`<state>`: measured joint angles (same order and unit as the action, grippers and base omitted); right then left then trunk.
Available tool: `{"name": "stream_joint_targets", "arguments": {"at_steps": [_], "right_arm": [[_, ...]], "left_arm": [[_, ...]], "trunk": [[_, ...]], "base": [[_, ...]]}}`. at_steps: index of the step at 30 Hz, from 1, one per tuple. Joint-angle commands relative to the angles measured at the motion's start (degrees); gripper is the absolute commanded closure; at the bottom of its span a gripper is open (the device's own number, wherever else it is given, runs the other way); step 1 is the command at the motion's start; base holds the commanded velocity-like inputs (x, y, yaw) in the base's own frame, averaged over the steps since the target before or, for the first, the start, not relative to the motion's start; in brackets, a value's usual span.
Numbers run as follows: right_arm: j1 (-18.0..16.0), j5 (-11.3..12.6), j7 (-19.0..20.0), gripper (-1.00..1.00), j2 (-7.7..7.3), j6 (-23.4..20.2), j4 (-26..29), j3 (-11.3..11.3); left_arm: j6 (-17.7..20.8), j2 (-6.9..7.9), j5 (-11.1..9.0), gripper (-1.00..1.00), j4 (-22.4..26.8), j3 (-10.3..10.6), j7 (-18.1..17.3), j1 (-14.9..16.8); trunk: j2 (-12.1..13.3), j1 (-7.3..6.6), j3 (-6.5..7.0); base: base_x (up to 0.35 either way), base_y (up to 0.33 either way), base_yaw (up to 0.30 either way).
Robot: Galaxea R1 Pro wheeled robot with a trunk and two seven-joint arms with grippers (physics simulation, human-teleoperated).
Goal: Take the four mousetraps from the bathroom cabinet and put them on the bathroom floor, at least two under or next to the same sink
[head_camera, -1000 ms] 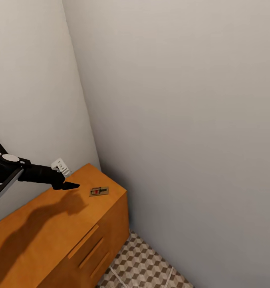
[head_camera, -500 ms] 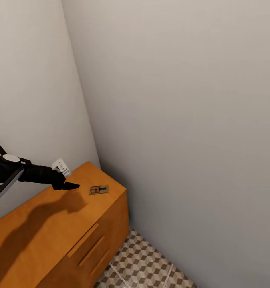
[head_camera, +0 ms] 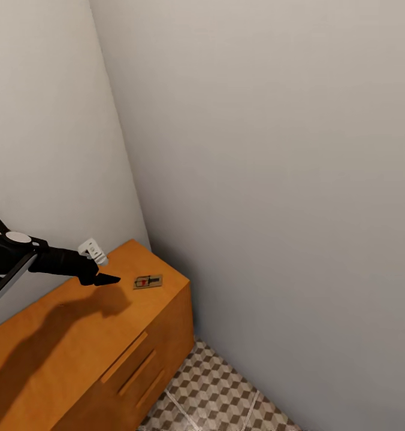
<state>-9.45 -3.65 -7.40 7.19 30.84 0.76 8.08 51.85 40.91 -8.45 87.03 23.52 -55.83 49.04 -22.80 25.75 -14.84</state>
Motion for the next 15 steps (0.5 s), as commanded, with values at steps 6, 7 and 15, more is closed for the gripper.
{"name": "stream_joint_targets", "arguments": {"at_steps": [6, 7, 15], "right_arm": [[0.0, -0.4, -0.7, 1.0, 0.02, 0.0, -0.1, 0.4], [0.0, -0.4, -0.7, 1.0, 0.02, 0.0, -0.1, 0.4], [0.0, -0.4, -0.7, 1.0, -0.01, 0.1, -0.1, 0.4]], "left_arm": [[0.3, 0.05, 0.8, -1.0, 0.1, 1.0, 0.1, 0.1], [0.3, 0.03, 0.8, -1.0, 0.1, 1.1, 0.1, 0.1], [-4.2, -0.34, 1.0, -1.0, 0.5, 1.3, 0.0, 0.1]], "trunk": [[-0.1, 0.03, -0.54], [-0.1, 0.03, -0.62], [-0.1, 0.03, -1.19]], "base": [[0.0, 0.0, 0.0], [0.0, 0.0, 0.0], [0.0, 0.0, 0.0]]}}
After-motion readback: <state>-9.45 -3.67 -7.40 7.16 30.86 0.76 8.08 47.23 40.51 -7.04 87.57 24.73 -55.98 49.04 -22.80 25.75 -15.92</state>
